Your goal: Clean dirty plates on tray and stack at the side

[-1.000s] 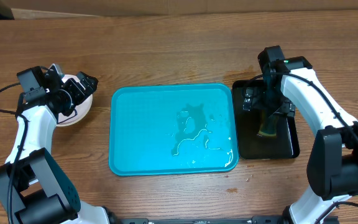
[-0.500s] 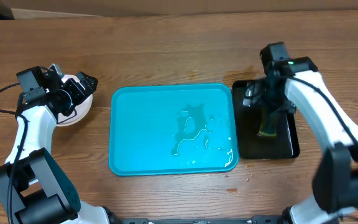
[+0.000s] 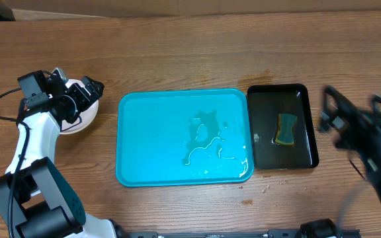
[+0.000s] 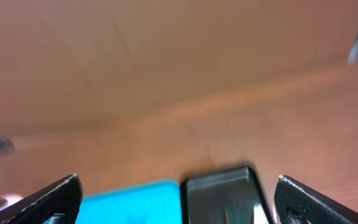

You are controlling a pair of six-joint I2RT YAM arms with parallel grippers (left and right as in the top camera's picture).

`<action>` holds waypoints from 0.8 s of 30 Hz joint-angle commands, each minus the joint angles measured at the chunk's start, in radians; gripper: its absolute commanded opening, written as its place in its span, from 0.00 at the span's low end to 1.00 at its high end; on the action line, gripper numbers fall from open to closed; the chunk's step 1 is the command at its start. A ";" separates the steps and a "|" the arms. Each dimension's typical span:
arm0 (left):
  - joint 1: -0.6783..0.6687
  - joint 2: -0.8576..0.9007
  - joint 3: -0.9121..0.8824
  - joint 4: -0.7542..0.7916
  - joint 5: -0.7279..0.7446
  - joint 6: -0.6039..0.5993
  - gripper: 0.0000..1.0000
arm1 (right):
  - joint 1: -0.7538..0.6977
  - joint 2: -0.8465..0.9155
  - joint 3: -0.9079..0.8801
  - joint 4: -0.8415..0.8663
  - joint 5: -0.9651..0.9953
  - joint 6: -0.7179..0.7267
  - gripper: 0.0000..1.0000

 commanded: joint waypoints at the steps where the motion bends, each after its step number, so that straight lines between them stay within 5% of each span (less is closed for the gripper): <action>1: -0.004 -0.029 0.021 0.001 0.018 0.023 1.00 | -0.002 -0.174 0.000 0.032 0.085 -0.018 1.00; 14: -0.004 -0.029 0.021 0.001 0.018 0.023 1.00 | -0.110 -0.693 -0.341 0.158 0.035 -0.040 1.00; 24: -0.004 -0.029 0.021 0.001 0.018 0.023 1.00 | -0.165 -0.763 -0.915 0.751 -0.139 -0.040 1.00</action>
